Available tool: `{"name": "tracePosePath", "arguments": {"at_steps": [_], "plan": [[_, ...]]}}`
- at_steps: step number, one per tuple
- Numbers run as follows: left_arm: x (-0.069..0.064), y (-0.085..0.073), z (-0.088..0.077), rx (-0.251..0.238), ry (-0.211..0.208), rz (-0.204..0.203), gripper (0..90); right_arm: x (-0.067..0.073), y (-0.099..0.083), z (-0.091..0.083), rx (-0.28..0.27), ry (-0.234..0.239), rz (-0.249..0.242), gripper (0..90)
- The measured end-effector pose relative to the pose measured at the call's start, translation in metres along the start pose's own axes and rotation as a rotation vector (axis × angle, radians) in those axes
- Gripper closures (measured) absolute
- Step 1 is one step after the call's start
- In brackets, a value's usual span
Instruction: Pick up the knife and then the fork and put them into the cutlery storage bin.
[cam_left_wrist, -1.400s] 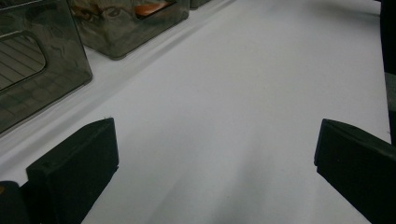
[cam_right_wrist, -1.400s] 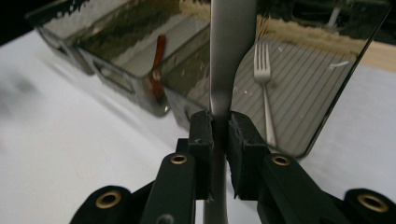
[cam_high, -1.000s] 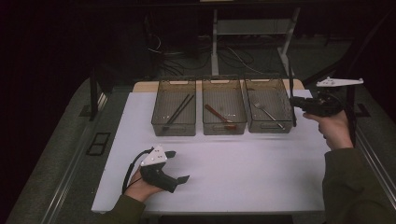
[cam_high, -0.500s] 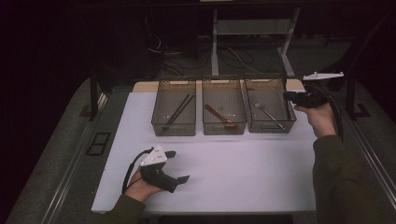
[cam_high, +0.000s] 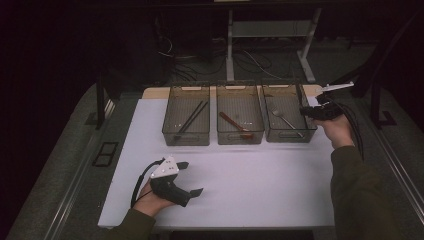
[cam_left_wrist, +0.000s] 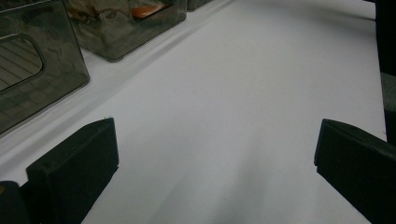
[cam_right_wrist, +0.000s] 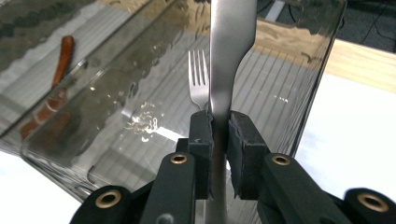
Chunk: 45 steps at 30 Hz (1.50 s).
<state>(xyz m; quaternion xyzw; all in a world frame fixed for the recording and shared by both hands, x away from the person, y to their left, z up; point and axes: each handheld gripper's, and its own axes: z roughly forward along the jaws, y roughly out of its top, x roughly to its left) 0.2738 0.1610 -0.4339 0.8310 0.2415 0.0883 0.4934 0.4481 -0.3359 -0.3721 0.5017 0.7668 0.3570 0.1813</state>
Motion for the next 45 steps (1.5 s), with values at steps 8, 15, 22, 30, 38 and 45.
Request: {"name": "tracePosePath", "arguments": {"at_steps": [8,15,22,30,38,45], "plan": [[0.000,0.000,0.000,0.002,0.000,0.001,0.0,0.002,-0.004,0.013,0.064,-0.003,-0.004,80.2],[0.000,0.000,0.000,0.000,-0.001,0.000,0.0,0.003,-0.006,0.020,0.092,-0.017,-0.015,80.1],[0.000,0.000,0.000,0.001,0.000,0.001,0.0,0.005,-0.005,0.023,0.102,-0.021,-0.021,78.8],[0.000,0.000,0.000,0.004,0.000,0.003,0.0,0.006,-0.004,0.019,0.064,-0.002,-0.014,71.4],[0.001,0.000,0.001,0.010,0.001,-0.006,0.0,0.007,-0.001,0.008,0.014,0.066,0.015,54.5],[0.001,0.000,0.002,0.015,0.021,-0.010,0.0,0.010,-0.001,-0.004,-0.037,0.085,0.021,41.0]]}}
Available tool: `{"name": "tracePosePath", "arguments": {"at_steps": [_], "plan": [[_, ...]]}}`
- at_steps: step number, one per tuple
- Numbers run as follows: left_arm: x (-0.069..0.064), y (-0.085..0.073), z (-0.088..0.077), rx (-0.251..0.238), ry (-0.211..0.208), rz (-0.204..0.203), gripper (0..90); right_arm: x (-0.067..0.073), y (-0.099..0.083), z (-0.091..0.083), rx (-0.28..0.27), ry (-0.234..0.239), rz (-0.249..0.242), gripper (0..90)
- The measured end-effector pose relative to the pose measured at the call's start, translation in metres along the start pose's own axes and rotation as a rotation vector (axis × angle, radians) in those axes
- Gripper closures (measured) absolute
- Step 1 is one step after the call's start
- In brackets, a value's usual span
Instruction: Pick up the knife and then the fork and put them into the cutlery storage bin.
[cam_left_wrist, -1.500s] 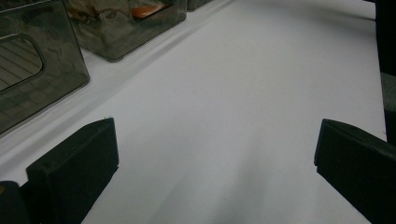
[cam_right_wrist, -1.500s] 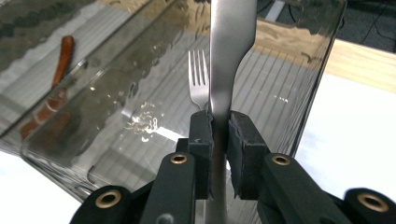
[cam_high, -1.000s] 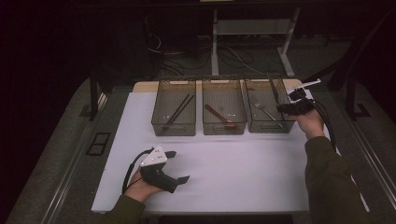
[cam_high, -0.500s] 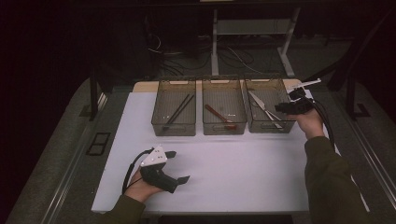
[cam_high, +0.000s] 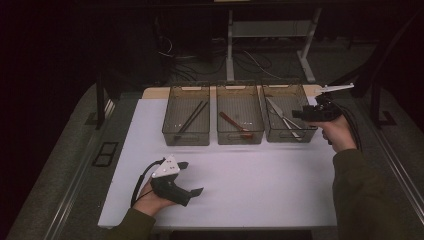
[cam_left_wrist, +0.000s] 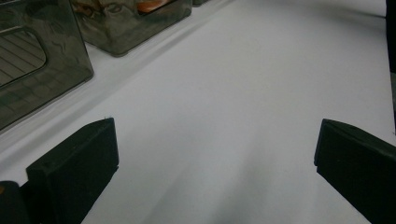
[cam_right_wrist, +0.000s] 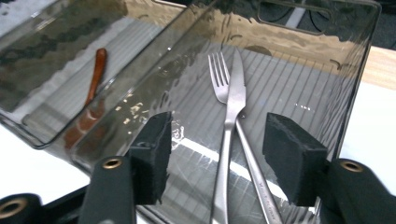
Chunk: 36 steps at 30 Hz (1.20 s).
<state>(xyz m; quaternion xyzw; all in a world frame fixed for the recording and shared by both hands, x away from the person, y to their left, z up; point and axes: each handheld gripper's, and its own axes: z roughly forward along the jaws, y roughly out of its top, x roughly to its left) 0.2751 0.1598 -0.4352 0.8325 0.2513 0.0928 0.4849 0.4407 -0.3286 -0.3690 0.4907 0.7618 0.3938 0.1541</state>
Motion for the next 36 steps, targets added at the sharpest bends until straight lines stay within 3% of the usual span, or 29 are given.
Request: {"name": "tracePosePath", "arguments": {"at_steps": [8,15,29,36], "plan": [[0.000,0.001,-0.001,-0.026,0.014,-0.001,0.0,0.008,-0.004,-0.010,-0.043,0.008,-0.019,36.0],[0.001,0.001,-0.002,-0.027,0.019,0.000,0.0,0.020,-0.014,-0.015,-0.055,0.013,-0.064,32.9],[0.002,-0.001,-0.003,-0.015,0.029,-0.006,0.0,0.050,-0.039,-0.035,-0.118,0.106,-0.124,29.0],[0.002,0.000,-0.004,-0.001,0.026,-0.009,0.0,0.065,-0.054,-0.043,-0.137,0.131,-0.147,26.8]]}}
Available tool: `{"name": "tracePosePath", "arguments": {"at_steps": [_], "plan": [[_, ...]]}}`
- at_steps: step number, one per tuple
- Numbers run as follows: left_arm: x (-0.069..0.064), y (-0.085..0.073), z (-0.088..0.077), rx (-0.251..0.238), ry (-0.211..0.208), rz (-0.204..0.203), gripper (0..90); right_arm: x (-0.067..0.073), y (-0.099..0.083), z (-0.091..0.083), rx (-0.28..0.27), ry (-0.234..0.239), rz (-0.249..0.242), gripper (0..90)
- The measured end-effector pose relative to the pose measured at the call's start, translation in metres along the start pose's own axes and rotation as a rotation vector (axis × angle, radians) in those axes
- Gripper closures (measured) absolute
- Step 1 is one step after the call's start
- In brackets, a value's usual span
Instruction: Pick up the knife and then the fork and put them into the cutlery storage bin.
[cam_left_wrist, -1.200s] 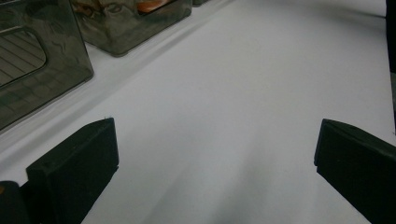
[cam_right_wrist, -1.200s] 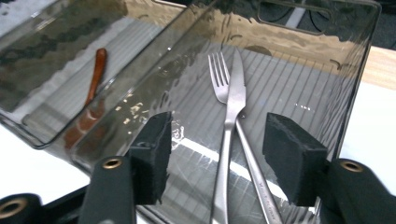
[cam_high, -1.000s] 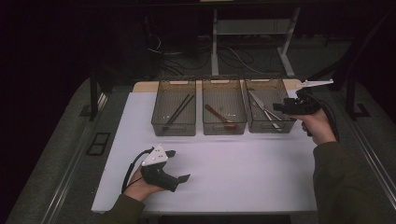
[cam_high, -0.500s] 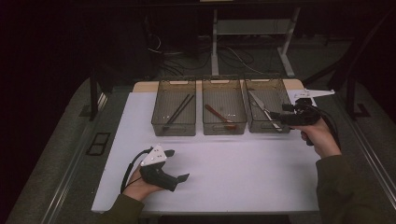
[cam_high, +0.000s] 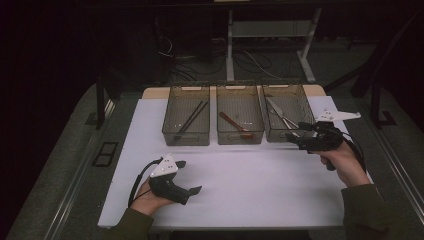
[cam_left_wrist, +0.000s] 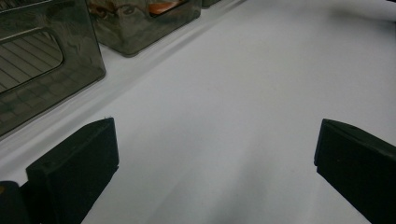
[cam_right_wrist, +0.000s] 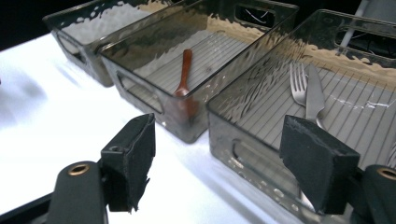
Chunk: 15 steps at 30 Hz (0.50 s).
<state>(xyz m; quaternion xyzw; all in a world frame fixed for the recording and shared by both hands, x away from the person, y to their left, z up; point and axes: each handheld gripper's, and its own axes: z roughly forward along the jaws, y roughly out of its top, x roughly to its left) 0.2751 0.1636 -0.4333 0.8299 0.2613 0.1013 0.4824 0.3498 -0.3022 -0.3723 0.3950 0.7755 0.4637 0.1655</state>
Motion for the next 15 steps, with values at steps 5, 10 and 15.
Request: {"name": "tracePosePath", "arguments": {"at_steps": [5,10,15], "plan": [[0.000,0.000,0.000,-0.001,0.003,0.002,0.0,0.007,-0.008,-0.005,-0.015,0.010,-0.002,26.1],[-0.001,0.000,-0.001,-0.011,0.006,0.005,0.0,0.015,-0.018,-0.009,-0.020,0.020,0.000,24.9],[-0.001,0.000,-0.001,-0.014,0.004,0.001,0.0,0.024,-0.032,-0.012,-0.021,0.027,-0.004,21.8]]}}
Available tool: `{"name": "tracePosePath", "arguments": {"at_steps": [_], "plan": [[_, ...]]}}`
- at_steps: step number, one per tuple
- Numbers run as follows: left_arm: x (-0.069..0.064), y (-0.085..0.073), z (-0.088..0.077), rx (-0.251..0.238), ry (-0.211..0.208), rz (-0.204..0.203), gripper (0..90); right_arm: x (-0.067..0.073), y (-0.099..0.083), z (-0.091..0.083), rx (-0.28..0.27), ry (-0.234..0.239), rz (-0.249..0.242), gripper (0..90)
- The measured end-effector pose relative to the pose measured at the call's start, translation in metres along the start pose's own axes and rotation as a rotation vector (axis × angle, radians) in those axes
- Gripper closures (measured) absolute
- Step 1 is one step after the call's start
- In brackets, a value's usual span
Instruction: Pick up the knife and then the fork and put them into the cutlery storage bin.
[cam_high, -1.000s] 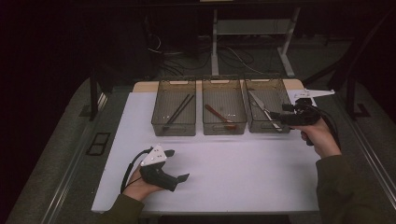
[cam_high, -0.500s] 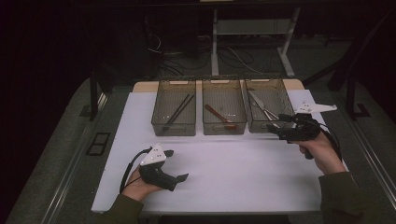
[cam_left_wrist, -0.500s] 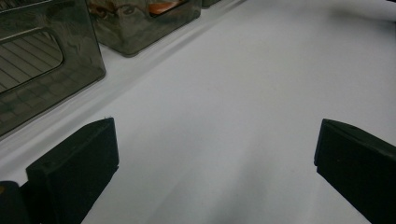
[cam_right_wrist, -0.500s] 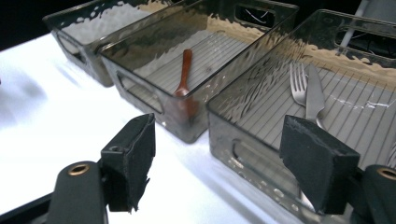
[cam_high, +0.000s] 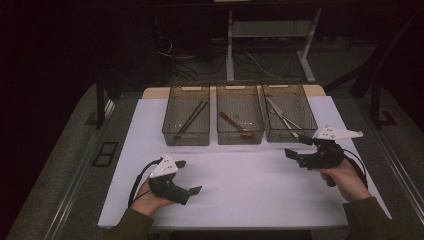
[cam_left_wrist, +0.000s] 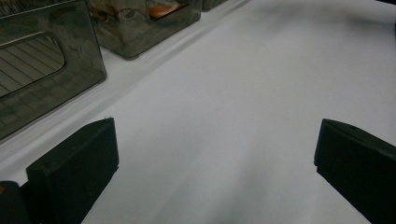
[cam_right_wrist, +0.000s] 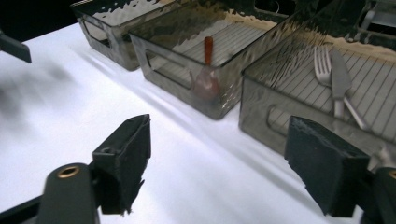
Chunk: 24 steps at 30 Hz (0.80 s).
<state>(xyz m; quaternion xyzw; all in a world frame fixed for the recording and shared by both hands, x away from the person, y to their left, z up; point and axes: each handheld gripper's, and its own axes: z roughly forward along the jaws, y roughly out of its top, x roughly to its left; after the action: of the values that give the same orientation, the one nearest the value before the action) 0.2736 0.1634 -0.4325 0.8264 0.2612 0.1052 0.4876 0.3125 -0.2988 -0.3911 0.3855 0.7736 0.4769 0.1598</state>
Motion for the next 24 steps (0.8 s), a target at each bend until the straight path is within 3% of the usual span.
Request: {"name": "tracePosePath", "arguments": {"at_steps": [13,24], "plan": [[0.000,0.000,0.000,-0.003,0.000,0.004,0.0,0.020,-0.033,0.000,0.003,0.034,-0.022,19.4],[0.000,0.000,0.000,-0.002,-0.002,-0.001,0.0,0.029,-0.055,-0.006,-0.001,0.050,-0.008,17.4]]}}
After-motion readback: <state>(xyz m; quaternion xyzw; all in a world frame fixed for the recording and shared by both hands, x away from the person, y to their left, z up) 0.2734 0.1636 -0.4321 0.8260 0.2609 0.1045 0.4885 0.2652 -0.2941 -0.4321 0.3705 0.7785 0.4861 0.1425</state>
